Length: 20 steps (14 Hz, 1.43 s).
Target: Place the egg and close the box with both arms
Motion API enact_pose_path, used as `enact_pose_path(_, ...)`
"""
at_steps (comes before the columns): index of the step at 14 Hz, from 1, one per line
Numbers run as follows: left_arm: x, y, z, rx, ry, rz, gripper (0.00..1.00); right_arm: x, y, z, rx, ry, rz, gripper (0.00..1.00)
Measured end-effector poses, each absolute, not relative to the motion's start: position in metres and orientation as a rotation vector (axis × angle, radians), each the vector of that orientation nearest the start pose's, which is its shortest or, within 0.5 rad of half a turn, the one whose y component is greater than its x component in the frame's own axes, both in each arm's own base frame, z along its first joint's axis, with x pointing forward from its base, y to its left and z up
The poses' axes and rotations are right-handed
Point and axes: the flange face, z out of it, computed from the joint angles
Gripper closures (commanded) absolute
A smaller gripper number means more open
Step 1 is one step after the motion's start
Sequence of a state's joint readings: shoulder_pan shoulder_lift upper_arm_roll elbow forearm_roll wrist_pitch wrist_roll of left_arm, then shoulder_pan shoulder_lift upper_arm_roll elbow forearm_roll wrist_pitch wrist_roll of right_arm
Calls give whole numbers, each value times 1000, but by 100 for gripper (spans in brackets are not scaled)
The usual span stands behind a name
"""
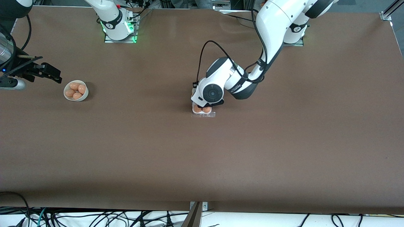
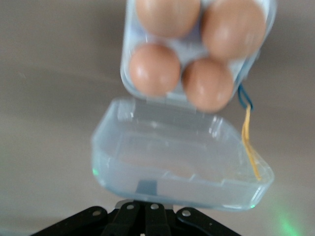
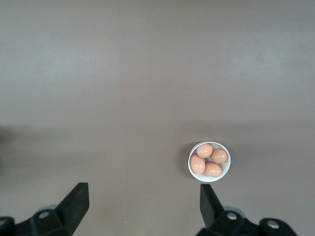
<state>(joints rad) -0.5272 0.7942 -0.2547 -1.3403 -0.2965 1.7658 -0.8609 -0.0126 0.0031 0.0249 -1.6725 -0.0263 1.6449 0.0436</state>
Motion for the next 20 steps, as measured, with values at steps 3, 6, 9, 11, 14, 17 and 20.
enact_pose_path(3, 542, -474, 280, -3131, -418, 801, 97, 559, 4, 580, -3165, 47, 47, 0)
enact_pose_path(6, 564, -464, 302, -3168, -453, 712, 46, 560, 4, 581, -3165, 48, 44, 0)
enact_pose_path(9, 587, -435, 316, -3113, -364, 475, 4, 560, 4, 581, -3165, 49, 41, 0)
enact_pose_path(11, 600, -419, 347, -3089, -279, 300, 0, 560, 3, 581, -3165, 50, 40, 0)
enact_pose_path(14, 632, -358, 414, -3096, -274, 120, 0, 560, 3, 582, -3165, 52, 38, 0)
enact_pose_path(17, 670, -258, 461, -3114, -339, 46, 0, 560, 2, 582, -3165, 54, 35, 0)
enact_pose_path(20, 691, -182, 477, -3076, -331, -20, 0, 560, 0, 582, -3165, 59, 34, 0)
